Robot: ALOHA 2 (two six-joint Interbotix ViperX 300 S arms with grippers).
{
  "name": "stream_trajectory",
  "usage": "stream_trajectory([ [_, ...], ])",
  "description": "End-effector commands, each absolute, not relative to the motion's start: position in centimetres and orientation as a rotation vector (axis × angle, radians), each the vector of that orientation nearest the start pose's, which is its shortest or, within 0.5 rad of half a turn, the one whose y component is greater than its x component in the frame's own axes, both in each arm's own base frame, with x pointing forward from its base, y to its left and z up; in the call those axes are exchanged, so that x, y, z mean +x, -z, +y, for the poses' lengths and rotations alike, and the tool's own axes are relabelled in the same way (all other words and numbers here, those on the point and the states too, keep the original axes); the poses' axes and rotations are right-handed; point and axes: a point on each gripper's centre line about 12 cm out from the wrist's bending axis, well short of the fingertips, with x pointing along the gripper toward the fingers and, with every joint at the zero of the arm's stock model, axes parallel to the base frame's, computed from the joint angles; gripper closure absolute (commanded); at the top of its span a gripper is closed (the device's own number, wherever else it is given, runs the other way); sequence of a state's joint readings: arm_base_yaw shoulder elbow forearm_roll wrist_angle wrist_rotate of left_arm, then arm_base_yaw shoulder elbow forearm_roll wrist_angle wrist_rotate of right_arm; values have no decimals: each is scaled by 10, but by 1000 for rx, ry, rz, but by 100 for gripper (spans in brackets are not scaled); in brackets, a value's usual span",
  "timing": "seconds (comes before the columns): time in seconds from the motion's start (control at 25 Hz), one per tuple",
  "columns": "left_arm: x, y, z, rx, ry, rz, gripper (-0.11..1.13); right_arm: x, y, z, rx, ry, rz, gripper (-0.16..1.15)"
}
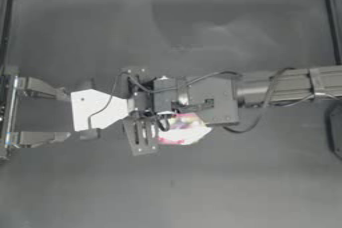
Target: Put candy in bag
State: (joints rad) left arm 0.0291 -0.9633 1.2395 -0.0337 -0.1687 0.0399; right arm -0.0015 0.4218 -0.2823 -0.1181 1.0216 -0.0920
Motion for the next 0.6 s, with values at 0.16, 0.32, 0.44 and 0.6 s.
stream_trajectory([
  [0.16, 196, -255, 7, 4, -36, 106, 5, 521, -249, -14, -202, 12, 1126, 47],
  [0.32, 196, -255, 6, 4, -35, 106, 5, 520, -252, -14, -213, 18, 1126, 63],
  [0.44, 196, -253, 6, 2, -35, 111, 5, 519, -256, -15, -213, 20, 1118, 76],
  [0.6, 195, -250, 6, -1, -36, 117, 5, 518, -262, -15, -216, 22, 1105, 86],
])
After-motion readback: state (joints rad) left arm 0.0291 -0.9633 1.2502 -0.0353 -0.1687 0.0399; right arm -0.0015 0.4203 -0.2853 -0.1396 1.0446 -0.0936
